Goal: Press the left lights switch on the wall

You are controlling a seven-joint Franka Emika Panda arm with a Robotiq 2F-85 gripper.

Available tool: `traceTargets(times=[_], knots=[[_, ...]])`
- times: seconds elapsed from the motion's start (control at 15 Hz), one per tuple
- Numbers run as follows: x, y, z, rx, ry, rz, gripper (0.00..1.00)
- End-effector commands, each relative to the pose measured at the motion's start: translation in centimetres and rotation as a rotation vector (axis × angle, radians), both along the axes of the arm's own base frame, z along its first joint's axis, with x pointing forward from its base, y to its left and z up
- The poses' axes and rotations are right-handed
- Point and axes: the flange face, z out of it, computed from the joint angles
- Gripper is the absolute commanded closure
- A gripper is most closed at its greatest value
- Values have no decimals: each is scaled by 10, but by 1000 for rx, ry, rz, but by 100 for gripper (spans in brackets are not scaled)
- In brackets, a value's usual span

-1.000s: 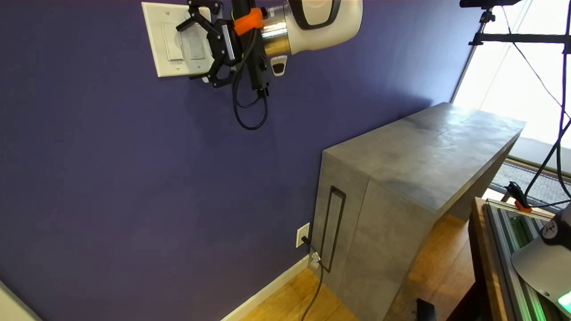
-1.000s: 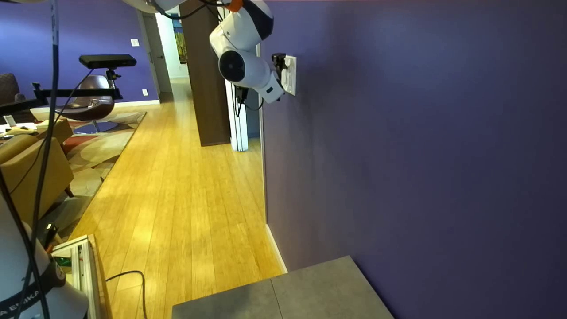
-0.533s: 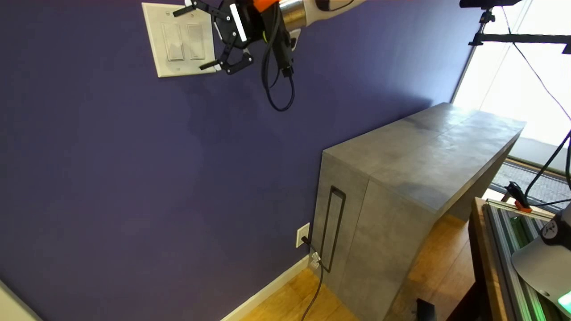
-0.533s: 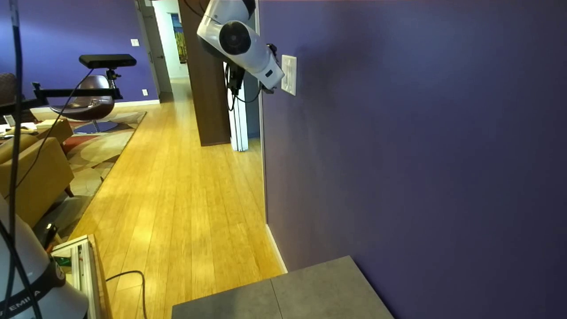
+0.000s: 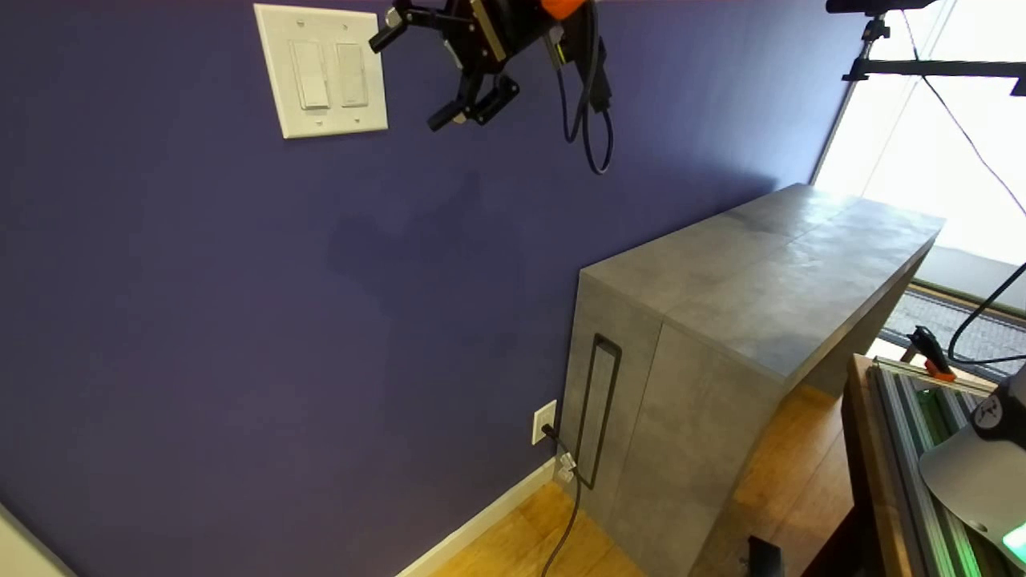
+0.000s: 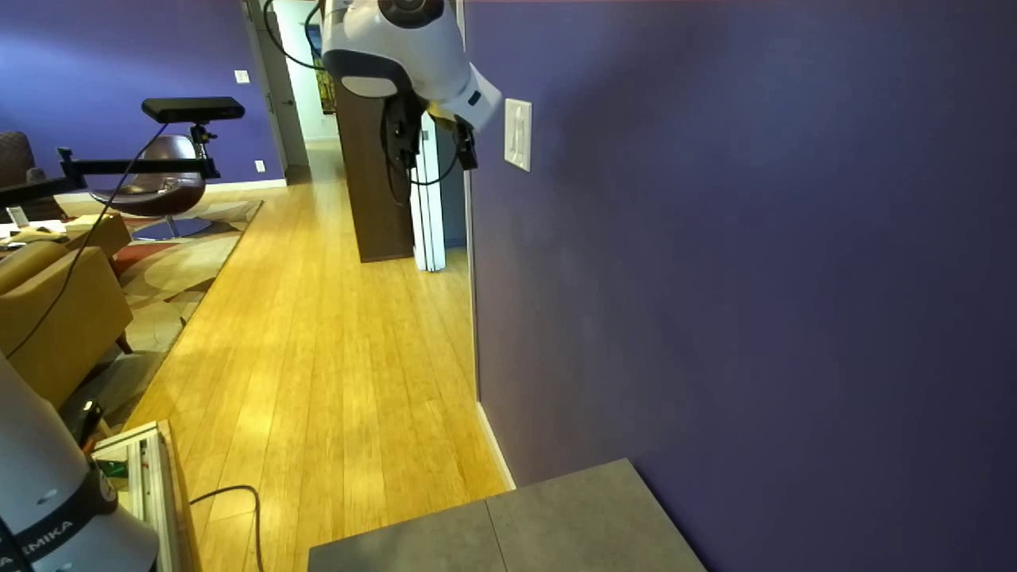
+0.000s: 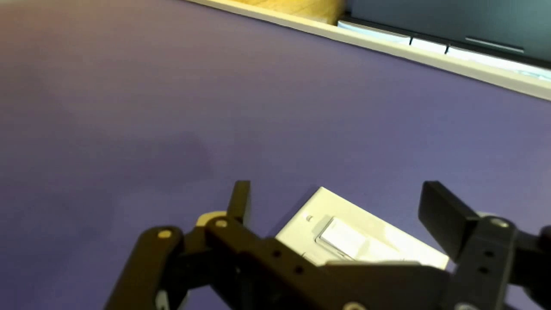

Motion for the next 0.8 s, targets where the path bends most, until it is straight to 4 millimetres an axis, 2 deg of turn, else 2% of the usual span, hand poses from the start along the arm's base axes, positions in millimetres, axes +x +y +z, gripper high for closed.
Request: traceTargets(times=[0.0,0.13,0.27,0.47,0.53,0.73], knots=[[-23,-7,12,-141,55,49,0],[-28,-14,20,-218,90,72,0],[-32,-24,36,-329,101,84,0],[-45,-45,79,-483,197,84,0],[-48,-46,94,-529,236,80,0],[-64,-43,113,-549,337,224,0]])
